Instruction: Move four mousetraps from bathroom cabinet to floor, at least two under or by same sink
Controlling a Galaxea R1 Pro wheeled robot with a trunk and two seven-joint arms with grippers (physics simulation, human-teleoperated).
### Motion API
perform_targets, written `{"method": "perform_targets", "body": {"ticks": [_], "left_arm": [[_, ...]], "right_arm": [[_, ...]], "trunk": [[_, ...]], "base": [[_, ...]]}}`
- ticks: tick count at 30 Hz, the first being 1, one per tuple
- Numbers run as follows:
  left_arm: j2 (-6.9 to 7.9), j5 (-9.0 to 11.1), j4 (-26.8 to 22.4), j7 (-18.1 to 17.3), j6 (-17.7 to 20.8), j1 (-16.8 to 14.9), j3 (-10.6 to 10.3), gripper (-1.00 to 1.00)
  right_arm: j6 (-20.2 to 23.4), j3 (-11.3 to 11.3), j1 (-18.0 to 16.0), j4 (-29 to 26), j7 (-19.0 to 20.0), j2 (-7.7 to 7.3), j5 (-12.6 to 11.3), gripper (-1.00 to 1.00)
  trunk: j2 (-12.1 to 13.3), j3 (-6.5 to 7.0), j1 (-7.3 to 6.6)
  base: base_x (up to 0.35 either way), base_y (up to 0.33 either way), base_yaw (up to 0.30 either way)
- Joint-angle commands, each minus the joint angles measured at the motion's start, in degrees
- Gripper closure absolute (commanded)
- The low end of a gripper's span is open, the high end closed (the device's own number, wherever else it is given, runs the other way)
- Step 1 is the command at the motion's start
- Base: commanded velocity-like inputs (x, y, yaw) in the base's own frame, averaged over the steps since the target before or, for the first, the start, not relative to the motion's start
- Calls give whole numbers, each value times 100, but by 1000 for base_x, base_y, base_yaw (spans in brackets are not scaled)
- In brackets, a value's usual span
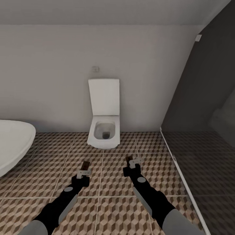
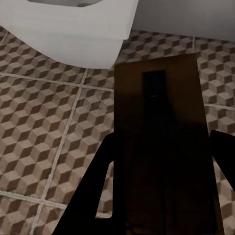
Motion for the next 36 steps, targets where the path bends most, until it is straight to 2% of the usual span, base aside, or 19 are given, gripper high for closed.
{"method": "perform_targets", "body": {"ticks": [1, 4, 7, 9, 14, 36], "left_arm": [[11, 30, -15, 72, 23, -4, -41, 100], [13, 30, -21, 70, -25, -3, -42, 100], [13, 30, -18, 71, -274, -3, -42, 100], [13, 30, -17, 71, -573, -3, -42, 100], [13, 30, -23, 70, -759, -3, -42, 100], [13, 30, -8, 71, -791, -3, -42, 100]], "right_arm": [[23, 22, -5, -9, -40, -4, -39, 100], [21, 22, -5, -9, -41, -4, -39, 100], [23, 22, -5, -7, -39, -4, -39, 100], [20, 22, -5, -3, -34, -4, -39, 100], [21, 22, -5, -1, -32, -11, -39, 100], [20, 22, -5, 0, -32, -12, -39, 100]], "trunk": [[-44, -31, 22], [-165, -108, 88], [-285, -185, 154], [-365, -237, 198], [-566, -367, 308], [-1448, -938, 791]], "base": [[0, 0, 0], [0, 0, 0], [0, 0, 0], [0, 0, 0], [0, 0, 0], [0, 0, 0]]}}
